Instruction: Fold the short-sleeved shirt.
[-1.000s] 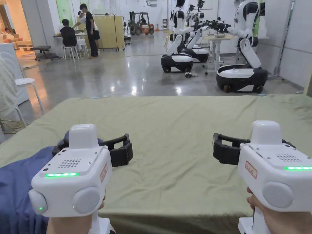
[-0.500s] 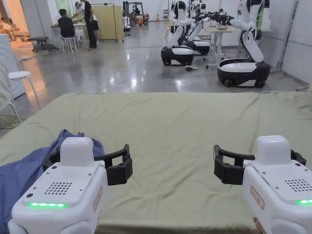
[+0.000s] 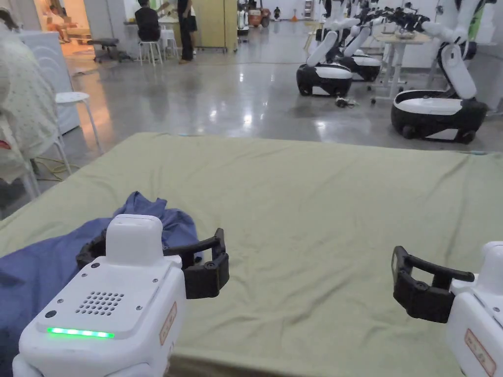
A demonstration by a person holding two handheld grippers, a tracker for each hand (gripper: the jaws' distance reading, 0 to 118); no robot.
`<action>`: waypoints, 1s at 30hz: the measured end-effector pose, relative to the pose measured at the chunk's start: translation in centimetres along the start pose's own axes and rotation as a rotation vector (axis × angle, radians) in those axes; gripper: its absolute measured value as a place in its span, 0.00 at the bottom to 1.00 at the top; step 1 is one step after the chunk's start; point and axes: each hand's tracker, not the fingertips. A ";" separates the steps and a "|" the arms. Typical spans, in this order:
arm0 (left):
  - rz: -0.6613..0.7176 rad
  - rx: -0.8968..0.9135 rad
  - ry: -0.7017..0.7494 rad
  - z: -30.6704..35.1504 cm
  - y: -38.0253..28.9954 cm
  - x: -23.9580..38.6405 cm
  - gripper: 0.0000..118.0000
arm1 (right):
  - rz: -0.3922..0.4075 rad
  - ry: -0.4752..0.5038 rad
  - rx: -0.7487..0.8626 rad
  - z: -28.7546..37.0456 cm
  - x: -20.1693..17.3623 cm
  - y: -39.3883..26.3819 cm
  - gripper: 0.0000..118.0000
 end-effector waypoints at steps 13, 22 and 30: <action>-0.038 0.122 0.340 7.9 1.3 -6.2 0.00 | 0.045 0.336 0.076 -2.5 -9.9 2.0 0.00; -0.021 0.051 0.480 10.5 1.1 -9.9 0.00 | 0.123 0.577 0.092 -0.3 -17.1 2.3 0.00; 0.046 -0.046 0.466 9.1 1.3 -11.0 0.00 | 0.141 0.654 0.047 -1.1 -17.7 1.8 0.00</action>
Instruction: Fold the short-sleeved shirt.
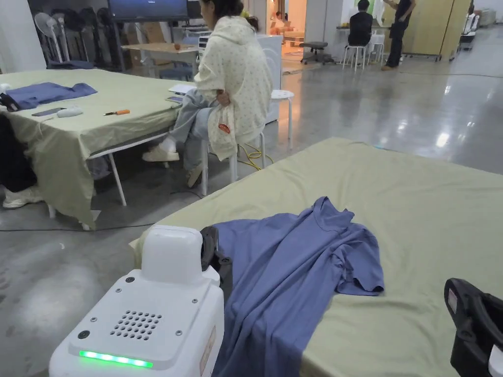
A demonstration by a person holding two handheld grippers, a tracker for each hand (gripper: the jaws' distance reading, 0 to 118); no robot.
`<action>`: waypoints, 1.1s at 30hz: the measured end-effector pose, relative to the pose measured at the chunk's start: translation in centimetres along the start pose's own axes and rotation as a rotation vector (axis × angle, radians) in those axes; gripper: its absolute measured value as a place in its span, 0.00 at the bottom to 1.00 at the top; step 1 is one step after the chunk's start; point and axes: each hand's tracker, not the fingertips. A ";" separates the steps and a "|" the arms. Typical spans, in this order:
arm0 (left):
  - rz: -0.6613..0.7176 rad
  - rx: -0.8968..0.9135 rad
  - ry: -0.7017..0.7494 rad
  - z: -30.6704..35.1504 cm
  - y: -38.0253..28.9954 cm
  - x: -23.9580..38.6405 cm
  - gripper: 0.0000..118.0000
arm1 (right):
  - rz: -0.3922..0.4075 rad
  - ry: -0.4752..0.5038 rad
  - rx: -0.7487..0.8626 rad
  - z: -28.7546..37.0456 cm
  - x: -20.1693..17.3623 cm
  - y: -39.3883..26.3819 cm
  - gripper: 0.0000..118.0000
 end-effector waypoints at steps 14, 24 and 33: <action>-0.129 -0.433 -0.292 -30.8 0.7 7.3 0.00 | -0.007 -0.077 -0.127 -11.5 9.6 -2.6 0.00; -0.139 -0.678 -0.389 -48.3 -6.3 15.4 0.22 | -0.055 -0.182 -0.206 -17.1 16.4 -5.9 0.00; -0.217 -0.799 -0.327 -51.4 -11.3 18.0 0.97 | -0.066 -0.216 -0.232 -16.2 18.6 -7.6 0.00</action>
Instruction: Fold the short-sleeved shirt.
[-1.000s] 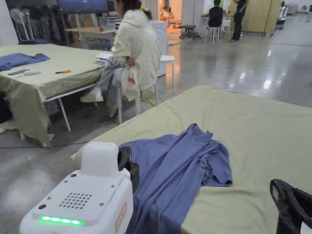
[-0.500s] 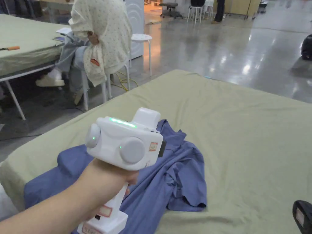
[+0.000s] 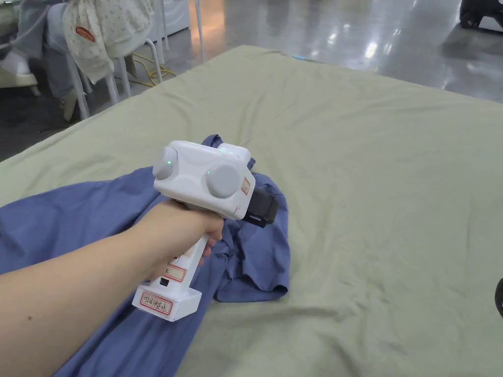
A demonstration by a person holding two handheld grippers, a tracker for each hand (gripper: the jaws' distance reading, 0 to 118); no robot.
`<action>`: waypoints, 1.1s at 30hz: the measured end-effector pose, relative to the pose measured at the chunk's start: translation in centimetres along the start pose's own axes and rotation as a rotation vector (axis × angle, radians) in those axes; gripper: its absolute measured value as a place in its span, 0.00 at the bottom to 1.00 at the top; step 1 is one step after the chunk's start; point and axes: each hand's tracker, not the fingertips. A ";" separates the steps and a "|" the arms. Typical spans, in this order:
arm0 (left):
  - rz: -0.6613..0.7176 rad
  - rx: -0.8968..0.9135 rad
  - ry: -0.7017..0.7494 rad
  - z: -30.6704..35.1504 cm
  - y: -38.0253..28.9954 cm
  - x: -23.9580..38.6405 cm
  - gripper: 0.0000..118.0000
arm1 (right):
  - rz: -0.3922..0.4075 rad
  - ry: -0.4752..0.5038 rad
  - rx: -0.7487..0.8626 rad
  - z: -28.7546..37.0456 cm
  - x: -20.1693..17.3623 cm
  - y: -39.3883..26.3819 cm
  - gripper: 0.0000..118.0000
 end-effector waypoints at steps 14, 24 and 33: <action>-0.005 0.184 -0.012 6.7 0.1 2.8 0.01 | -0.027 -0.054 0.009 5.9 3.4 1.0 0.00; -0.280 0.395 -0.182 19.6 5.0 21.4 0.01 | -0.069 -0.190 0.102 17.7 8.6 2.4 0.00; -0.469 0.400 -0.535 21.8 3.6 48.5 0.01 | -0.114 -0.415 0.154 30.5 13.3 0.3 0.00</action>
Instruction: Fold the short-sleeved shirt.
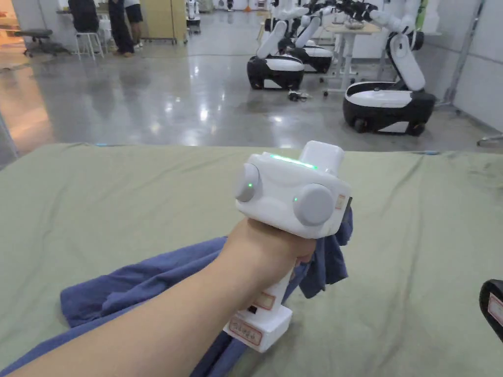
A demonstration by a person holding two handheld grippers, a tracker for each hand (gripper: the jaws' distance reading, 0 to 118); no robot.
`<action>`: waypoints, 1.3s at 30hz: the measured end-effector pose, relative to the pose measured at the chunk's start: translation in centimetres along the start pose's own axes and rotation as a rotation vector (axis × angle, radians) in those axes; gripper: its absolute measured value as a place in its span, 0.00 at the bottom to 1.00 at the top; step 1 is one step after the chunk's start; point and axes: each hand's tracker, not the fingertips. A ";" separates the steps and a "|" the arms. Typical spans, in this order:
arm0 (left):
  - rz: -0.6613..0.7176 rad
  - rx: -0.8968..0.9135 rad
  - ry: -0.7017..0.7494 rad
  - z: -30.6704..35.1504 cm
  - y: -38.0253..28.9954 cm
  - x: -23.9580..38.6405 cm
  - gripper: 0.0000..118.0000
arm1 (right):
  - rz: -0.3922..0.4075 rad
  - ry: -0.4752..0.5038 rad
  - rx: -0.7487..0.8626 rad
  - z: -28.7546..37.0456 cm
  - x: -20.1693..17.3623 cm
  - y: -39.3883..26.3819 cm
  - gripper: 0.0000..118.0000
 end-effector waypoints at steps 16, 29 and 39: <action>-0.126 -0.336 -0.161 -18.3 -9.1 21.1 0.04 | -0.031 -0.238 -0.117 6.2 8.1 -4.9 0.00; 0.100 0.105 0.073 3.5 -10.5 -1.4 0.92 | -0.035 -0.144 -0.098 2.8 5.2 -3.3 0.00; 0.321 0.120 0.401 29.7 -21.2 -16.1 0.00 | 0.010 -0.006 -0.056 -1.8 -2.3 -1.3 0.00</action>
